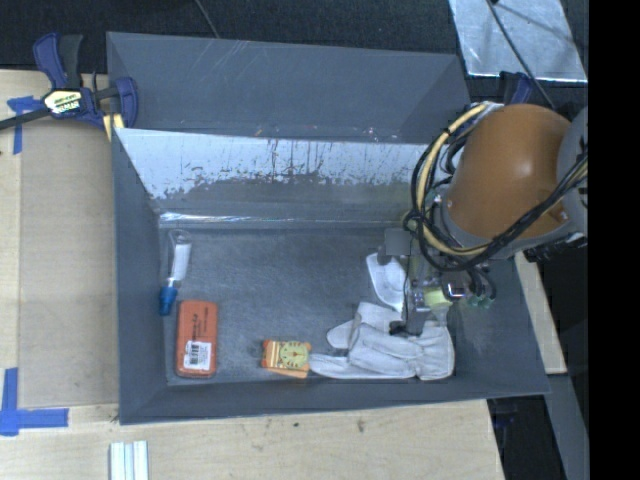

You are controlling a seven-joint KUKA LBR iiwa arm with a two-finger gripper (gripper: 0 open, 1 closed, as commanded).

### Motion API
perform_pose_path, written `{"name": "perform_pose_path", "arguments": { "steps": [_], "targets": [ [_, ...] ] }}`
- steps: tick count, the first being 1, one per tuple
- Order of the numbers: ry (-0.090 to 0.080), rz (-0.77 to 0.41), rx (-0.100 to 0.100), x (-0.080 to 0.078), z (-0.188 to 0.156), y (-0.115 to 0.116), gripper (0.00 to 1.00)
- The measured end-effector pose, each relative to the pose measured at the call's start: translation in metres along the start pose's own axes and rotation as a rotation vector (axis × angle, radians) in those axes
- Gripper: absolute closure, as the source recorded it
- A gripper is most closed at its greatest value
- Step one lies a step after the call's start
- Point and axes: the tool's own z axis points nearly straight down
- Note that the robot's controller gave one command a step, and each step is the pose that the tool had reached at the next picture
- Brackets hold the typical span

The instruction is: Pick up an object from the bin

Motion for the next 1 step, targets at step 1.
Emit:
{"name": "perform_pose_path", "arguments": {
  "steps": [1],
  "targets": [
    [-0.008,-0.001,0.001,-0.0018,-0.0042,0.0,0.0]
  ]
}}
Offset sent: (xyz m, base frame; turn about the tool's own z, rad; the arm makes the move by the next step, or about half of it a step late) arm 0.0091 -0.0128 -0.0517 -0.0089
